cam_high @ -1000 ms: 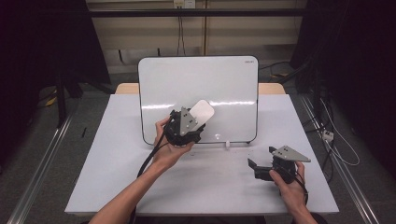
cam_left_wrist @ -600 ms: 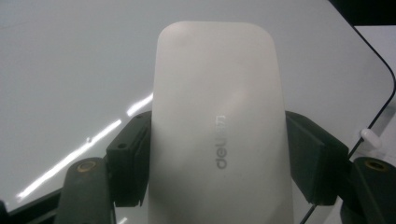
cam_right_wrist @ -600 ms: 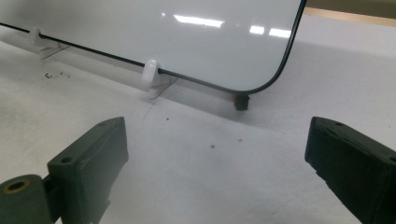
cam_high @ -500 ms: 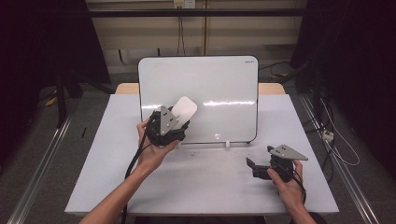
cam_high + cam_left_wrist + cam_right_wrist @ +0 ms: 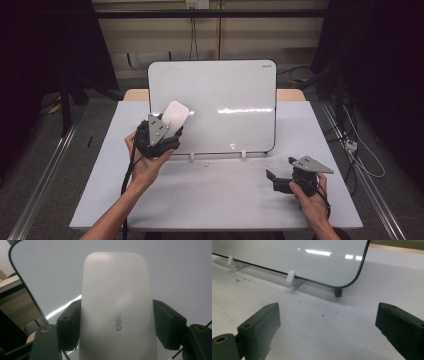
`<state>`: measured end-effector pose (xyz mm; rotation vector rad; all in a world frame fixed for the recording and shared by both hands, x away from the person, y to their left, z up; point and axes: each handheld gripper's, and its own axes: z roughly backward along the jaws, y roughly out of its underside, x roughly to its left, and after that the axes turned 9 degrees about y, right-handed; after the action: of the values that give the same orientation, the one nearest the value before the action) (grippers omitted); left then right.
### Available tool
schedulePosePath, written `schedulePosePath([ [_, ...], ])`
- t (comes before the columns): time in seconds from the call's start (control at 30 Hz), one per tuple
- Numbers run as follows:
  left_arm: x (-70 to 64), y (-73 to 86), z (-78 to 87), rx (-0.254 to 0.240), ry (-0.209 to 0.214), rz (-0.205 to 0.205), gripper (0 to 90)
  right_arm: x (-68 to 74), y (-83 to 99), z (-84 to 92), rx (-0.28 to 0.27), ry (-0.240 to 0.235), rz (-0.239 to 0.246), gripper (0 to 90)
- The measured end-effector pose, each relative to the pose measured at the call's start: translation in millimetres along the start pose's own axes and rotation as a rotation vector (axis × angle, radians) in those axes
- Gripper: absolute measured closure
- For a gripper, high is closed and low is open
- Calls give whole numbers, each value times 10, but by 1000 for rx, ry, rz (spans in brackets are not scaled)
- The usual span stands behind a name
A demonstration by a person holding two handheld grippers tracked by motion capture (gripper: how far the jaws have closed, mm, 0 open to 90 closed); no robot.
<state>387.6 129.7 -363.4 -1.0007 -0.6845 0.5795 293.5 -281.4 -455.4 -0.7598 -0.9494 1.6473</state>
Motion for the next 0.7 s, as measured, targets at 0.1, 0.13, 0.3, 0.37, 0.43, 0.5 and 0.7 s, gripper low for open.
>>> schedulePosePath([
  [0.1, 7, 60, 8, 15, -13, -3, 310, 15, 0, -4, 1, -4, 4, 59],
  [0.13, 16, 80, 9, 19, -11, -1, 310, 16, 0, -7, 2, -5, 5, 59],
  [0.3, 56, 187, 5, 38, -46, 7, 311, 4, 0, -7, 1, -3, -1, 59],
  [0.37, 63, 231, -11, 48, -48, 2, 310, 0, -1, -8, 0, -1, 0, 59],
  [0.43, 61, 275, -36, 64, -42, 8, 311, 4, -3, -8, 3, -1, 4, 59],
  [0.5, 27, 314, -79, 67, -48, 0, 310, 11, -5, -7, 2, -2, 5, 59],
  [0.7, -29, 390, -166, 98, -44, -29, 310, 33, -14, -14, 5, -2, 6, 59],
])
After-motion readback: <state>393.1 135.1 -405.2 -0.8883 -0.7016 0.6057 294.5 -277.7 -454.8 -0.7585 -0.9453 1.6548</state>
